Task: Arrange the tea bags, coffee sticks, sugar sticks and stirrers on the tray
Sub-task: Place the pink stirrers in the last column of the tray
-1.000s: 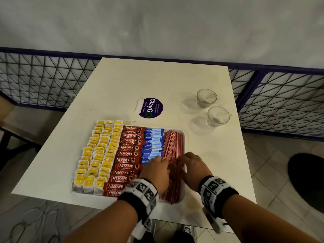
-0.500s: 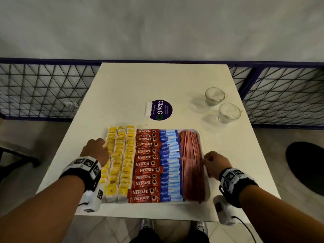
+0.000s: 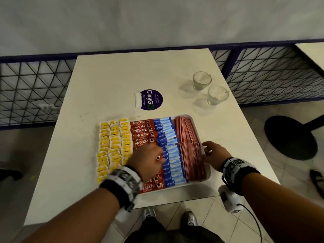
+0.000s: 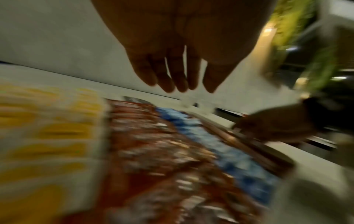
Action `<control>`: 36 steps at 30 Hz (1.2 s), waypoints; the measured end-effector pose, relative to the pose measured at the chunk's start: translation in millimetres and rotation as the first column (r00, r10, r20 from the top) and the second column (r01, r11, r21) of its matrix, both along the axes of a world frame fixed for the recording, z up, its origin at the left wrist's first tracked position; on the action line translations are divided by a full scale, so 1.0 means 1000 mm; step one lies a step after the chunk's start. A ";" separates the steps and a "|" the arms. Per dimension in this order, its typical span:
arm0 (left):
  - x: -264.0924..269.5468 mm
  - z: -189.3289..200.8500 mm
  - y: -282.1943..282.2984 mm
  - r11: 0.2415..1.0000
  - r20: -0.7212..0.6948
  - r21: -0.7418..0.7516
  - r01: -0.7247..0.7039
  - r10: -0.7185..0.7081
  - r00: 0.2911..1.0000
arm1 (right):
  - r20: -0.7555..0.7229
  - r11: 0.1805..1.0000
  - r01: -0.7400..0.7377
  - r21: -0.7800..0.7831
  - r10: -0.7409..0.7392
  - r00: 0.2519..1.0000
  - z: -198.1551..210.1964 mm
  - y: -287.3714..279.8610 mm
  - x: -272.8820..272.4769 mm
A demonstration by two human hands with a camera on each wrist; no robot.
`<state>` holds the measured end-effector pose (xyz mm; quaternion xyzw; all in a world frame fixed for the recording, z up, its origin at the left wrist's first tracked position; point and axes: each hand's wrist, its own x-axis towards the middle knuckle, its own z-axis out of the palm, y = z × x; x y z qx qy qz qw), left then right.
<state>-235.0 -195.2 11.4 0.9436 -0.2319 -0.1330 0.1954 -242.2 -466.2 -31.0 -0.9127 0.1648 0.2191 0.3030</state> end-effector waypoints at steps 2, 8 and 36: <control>-0.013 -0.005 -0.044 0.970 -0.083 0.052 0.238 -0.234 0.969 | -0.003 1.000 0.004 -0.012 -0.005 1.000 -0.002 -0.005 -0.003; -0.033 -0.035 -0.112 0.909 -0.082 0.223 0.351 -0.342 0.936 | -0.038 0.997 -0.006 0.076 0.009 0.999 -0.005 -0.016 -0.010; 0.029 -0.047 0.148 0.636 -0.178 0.394 -0.664 0.761 0.624 | -0.065 0.995 0.023 -0.099 -0.029 0.997 0.002 0.001 0.023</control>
